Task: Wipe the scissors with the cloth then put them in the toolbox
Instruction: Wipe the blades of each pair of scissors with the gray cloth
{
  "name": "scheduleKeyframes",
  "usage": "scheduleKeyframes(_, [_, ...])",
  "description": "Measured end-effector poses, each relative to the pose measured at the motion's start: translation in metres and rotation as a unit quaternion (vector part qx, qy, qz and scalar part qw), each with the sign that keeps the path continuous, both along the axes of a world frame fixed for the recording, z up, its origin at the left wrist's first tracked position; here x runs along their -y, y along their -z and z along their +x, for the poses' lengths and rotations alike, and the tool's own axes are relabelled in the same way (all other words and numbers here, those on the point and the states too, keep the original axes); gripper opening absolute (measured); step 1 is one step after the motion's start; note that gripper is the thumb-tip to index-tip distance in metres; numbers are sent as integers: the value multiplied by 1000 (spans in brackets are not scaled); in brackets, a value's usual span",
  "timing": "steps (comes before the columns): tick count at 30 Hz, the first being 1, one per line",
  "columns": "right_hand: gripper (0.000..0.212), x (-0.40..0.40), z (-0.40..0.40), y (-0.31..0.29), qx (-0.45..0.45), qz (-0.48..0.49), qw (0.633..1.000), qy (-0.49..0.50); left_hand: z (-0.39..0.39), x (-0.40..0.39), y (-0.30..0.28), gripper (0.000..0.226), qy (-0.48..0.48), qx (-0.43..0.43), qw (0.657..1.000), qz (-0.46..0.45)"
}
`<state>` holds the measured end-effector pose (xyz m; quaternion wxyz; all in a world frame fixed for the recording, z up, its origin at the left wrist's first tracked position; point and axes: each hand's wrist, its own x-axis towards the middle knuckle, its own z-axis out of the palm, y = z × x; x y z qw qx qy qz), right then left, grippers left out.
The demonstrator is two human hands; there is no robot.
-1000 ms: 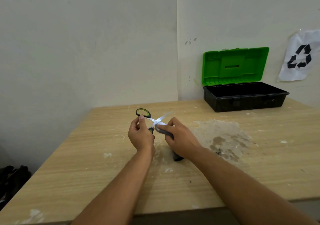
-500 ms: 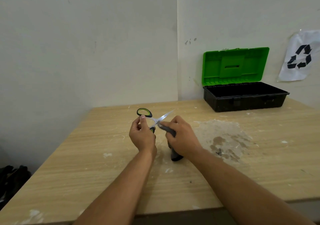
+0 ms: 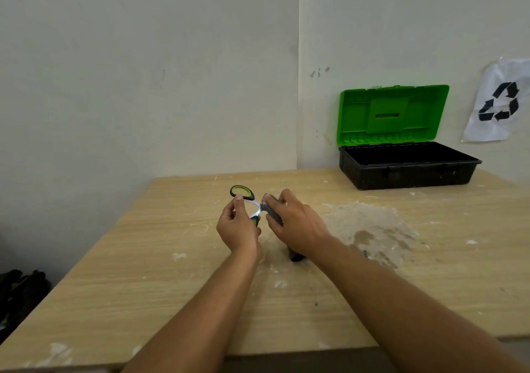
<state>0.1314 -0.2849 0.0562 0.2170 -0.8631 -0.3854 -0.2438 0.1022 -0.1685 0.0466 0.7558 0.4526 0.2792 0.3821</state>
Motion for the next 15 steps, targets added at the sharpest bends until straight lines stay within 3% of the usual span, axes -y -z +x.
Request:
scheduleKeyframes(6, [41, 16, 24, 1, -8, -114, 993, 40, -4, -12, 4, 16, -7, -10, 1000, 12])
scheduleKeyframes(11, [40, 39, 54, 0, -180, -28, 981, 69, -6, -24, 3, 18, 1, -21, 999, 49])
scheduleKeyframes(15, [34, 55, 61, 7, -223, 72, 968, 87, -6, -32, 1, 20, -11, -6, 999, 43])
